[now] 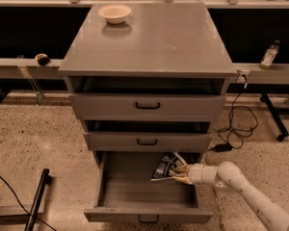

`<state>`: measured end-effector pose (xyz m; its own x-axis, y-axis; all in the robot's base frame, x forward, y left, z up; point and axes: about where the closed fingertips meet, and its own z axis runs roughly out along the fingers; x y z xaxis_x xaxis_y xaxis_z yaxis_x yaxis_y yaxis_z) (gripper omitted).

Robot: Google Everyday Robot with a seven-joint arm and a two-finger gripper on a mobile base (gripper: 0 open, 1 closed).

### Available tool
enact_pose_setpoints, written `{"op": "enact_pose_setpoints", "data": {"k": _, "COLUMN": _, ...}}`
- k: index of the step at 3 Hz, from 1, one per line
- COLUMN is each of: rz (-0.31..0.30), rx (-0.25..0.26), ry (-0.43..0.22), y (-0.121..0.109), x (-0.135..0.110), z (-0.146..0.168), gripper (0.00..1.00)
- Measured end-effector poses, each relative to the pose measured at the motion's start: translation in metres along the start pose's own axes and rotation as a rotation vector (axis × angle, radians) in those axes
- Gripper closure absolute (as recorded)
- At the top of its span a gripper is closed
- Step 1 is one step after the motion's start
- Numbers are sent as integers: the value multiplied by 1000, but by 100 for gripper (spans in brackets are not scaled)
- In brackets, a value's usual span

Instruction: Pick blue chip bag from bottom drawer and place on counter

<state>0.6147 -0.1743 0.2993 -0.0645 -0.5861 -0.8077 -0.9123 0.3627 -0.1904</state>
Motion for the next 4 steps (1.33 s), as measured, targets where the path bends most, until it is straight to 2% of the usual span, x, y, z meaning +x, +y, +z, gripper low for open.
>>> {"op": "enact_pose_setpoints", "data": {"k": 1, "rz": -46, "rx": 14, "ry": 5, "y": -15, "x": -29, "z": -25, "gripper": 100}}
{"op": "enact_pose_setpoints", "data": {"k": 2, "rz": -125, "rx": 28, "ry": -2, "y": -31, "x": -77, "z": -69, "gripper": 100}}
{"op": "enact_pose_setpoints", "data": {"k": 4, "rz": -205, "rx": 50, "ry": -13, "y": -41, "x": -131, "z": -129, "gripper": 100}}
